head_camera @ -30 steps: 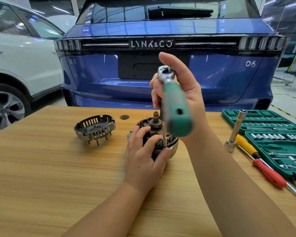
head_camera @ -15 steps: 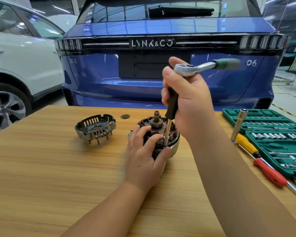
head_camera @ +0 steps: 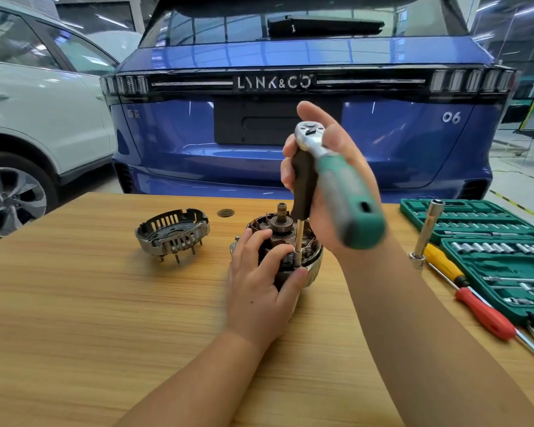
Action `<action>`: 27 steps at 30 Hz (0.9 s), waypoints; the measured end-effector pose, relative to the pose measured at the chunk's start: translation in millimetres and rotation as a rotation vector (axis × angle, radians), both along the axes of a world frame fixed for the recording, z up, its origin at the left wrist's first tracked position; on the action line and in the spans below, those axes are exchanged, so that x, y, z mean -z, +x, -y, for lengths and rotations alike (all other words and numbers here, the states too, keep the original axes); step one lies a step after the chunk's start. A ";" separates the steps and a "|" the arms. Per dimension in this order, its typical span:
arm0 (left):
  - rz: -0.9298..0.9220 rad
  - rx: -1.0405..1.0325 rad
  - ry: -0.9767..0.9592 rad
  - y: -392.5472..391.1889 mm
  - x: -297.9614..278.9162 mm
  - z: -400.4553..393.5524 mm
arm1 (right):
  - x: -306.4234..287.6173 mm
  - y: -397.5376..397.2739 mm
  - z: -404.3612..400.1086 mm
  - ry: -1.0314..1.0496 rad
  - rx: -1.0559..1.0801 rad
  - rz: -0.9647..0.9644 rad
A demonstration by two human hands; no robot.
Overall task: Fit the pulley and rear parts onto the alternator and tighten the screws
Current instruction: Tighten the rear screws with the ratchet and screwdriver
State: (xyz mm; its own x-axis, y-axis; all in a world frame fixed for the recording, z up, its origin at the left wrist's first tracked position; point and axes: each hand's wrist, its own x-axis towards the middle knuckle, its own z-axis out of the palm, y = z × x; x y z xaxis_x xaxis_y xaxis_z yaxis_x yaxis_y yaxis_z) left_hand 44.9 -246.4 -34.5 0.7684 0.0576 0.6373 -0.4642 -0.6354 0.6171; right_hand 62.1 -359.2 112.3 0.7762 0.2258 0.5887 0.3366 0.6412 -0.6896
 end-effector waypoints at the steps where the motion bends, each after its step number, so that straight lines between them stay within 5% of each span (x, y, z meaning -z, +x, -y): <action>1: 0.006 -0.003 -0.006 0.1 0.5 0.2 | -0.6 -0.6 -0.9 0.009 0.081 -0.028; 5: -0.008 -0.011 0.003 0.5 0.8 0.8 | -3.9 -1.7 5.7 -0.100 0.402 -0.084; 10: -0.005 0.013 -0.002 1.5 2.0 -1.6 | 0.4 -5.9 -1.9 -0.153 0.161 0.002; 16: 0.023 -0.004 0.000 2.1 3.2 -0.3 | 3.6 -5.7 -4.1 -0.077 0.332 0.192; 23: 0.045 0.013 -0.009 1.6 2.6 -0.7 | -7.9 -9.4 -3.1 -0.072 -0.031 0.096; 27: 0.055 -0.006 -0.009 1.0 1.8 0.2 | -6.7 -11.3 -1.3 -0.020 0.101 -0.031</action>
State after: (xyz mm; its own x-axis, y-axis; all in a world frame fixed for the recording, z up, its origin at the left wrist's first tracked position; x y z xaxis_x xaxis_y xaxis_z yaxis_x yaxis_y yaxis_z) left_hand 45.9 -246.6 -36.4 0.7316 0.0681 0.6783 -0.4939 -0.6330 0.5962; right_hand 50.8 -357.9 119.0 0.8133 0.1564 0.5605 0.3775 0.5912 -0.7127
